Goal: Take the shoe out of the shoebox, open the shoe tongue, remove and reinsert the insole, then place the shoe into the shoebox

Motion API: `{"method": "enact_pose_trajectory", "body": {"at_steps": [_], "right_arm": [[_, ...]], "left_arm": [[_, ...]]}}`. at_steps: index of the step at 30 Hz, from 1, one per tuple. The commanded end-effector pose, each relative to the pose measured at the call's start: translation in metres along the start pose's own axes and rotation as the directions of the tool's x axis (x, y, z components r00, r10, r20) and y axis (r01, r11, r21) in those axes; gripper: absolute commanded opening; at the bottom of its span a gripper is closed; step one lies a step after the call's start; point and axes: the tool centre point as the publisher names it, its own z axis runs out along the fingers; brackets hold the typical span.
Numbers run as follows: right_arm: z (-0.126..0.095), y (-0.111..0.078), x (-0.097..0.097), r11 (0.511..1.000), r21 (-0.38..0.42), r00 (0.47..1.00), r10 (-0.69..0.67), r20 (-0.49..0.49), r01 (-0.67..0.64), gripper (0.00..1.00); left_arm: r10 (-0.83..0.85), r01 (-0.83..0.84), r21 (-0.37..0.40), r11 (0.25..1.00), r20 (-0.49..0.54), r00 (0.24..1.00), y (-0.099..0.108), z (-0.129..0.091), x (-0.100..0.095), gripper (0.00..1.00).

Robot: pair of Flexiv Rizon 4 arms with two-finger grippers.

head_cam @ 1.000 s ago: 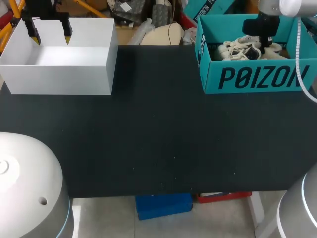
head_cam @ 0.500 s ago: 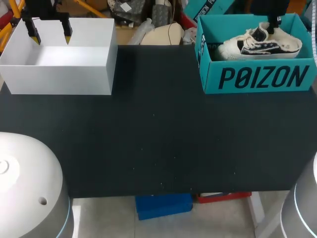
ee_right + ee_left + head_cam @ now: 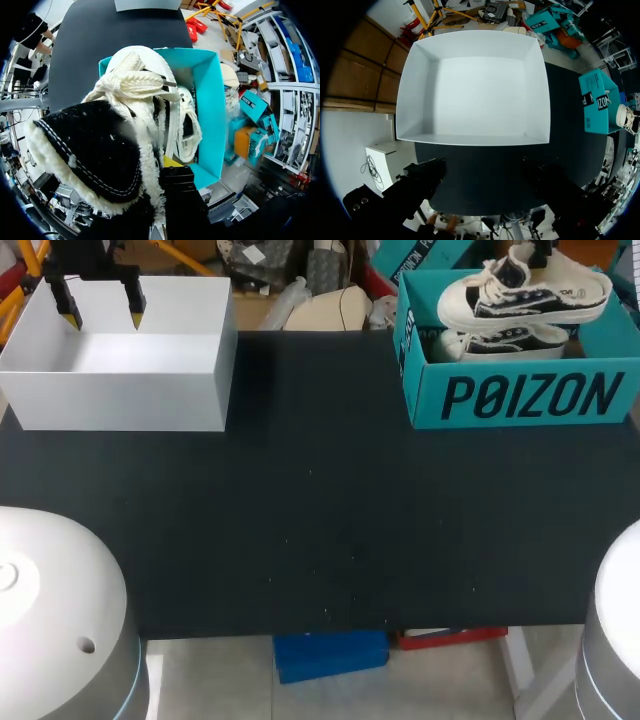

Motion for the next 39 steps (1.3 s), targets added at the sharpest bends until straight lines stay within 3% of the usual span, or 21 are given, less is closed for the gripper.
{"method": "enact_pose_trajectory", "body": {"at_steps": [1,8,15,26,30,35,39], "right_arm": [[-0.076,0.036,0.048,0.999,0.048,0.991,0.007,0.132,-0.014,0.00],[-0.089,0.107,0.123,1.000,0.016,0.991,0.018,0.131,-0.020,0.00],[-0.065,0.172,0.182,1.000,-0.023,0.997,0.021,0.078,-0.019,0.00],[-0.023,0.261,0.243,0.997,-0.053,0.998,-0.050,0.028,0.052,0.00],[-0.003,0.282,0.258,0.996,-0.068,0.998,-0.065,0.005,0.065,0.00],[0.020,0.307,0.278,0.982,-0.162,0.995,-0.102,0.002,0.101,0.00],[0.040,0.321,0.295,0.977,-0.172,0.991,-0.134,-0.019,0.129,0.00]], "left_arm": [[0.000,0.000,0.000,1.000,0.000,1.000,0.000,0.000,0.000,1.00],[0.000,0.000,0.000,1.000,0.000,1.000,0.000,0.000,0.000,1.00],[0.000,0.000,0.000,1.000,0.000,1.000,0.000,0.000,0.000,1.00],[0.000,0.000,0.000,1.000,0.000,1.000,0.000,0.000,0.000,1.00],[0.000,0.000,0.000,1.000,0.000,1.000,0.000,0.000,0.000,1.00],[0.000,0.000,0.000,1.000,0.000,1.000,0.000,0.000,0.000,1.00],[0.000,0.000,0.000,1.000,0.000,1.000,0.000,0.000,0.000,1.00]]}}
